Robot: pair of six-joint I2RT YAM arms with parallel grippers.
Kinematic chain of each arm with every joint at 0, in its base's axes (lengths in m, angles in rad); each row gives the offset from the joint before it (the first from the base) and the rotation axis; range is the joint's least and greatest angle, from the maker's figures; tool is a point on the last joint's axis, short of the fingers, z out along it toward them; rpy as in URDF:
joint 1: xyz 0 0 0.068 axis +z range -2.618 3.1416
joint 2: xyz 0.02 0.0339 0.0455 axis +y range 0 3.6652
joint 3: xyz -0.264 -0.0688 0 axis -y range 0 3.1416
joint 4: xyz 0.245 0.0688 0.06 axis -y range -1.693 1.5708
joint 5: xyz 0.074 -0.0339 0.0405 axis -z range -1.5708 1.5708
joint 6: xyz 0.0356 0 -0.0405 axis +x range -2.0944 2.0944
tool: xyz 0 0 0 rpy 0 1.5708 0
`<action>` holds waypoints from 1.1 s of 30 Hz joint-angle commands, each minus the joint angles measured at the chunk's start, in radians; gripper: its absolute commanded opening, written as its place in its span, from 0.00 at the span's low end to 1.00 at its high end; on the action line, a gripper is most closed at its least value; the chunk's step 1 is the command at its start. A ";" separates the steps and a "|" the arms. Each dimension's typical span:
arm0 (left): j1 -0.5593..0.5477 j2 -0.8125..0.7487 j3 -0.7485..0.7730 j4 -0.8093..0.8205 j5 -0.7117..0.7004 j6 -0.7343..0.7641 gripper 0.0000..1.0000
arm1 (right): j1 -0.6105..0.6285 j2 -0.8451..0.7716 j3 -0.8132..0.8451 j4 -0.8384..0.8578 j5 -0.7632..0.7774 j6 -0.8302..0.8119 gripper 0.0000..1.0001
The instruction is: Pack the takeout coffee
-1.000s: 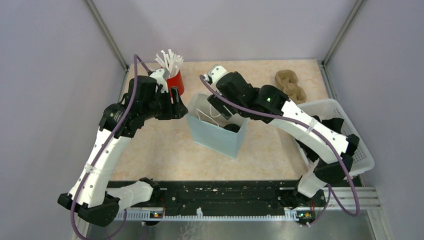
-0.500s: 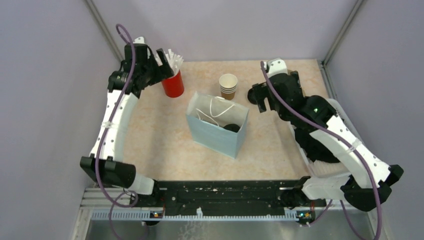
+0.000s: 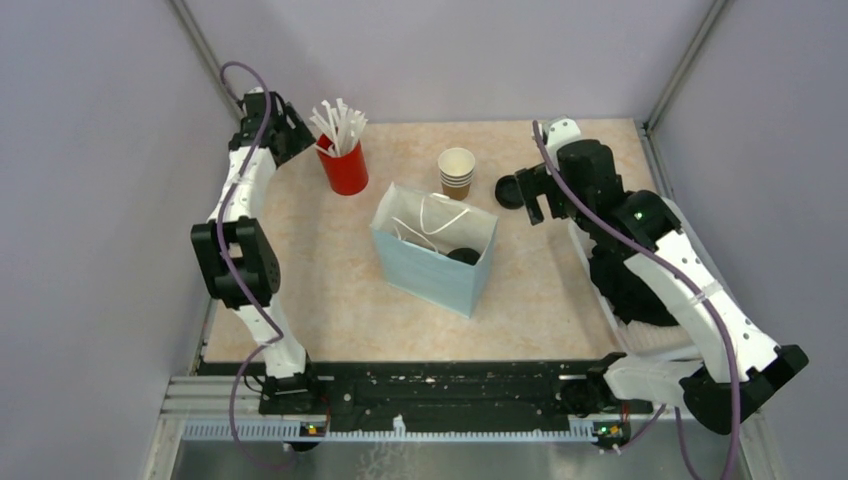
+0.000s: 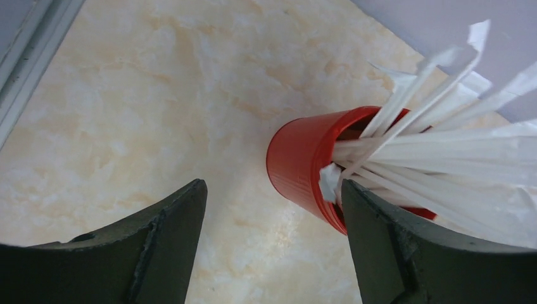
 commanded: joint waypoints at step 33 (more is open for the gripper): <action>0.005 -0.044 0.212 0.051 0.101 0.040 0.00 | -0.052 -0.061 -0.001 0.052 -0.110 -0.044 0.99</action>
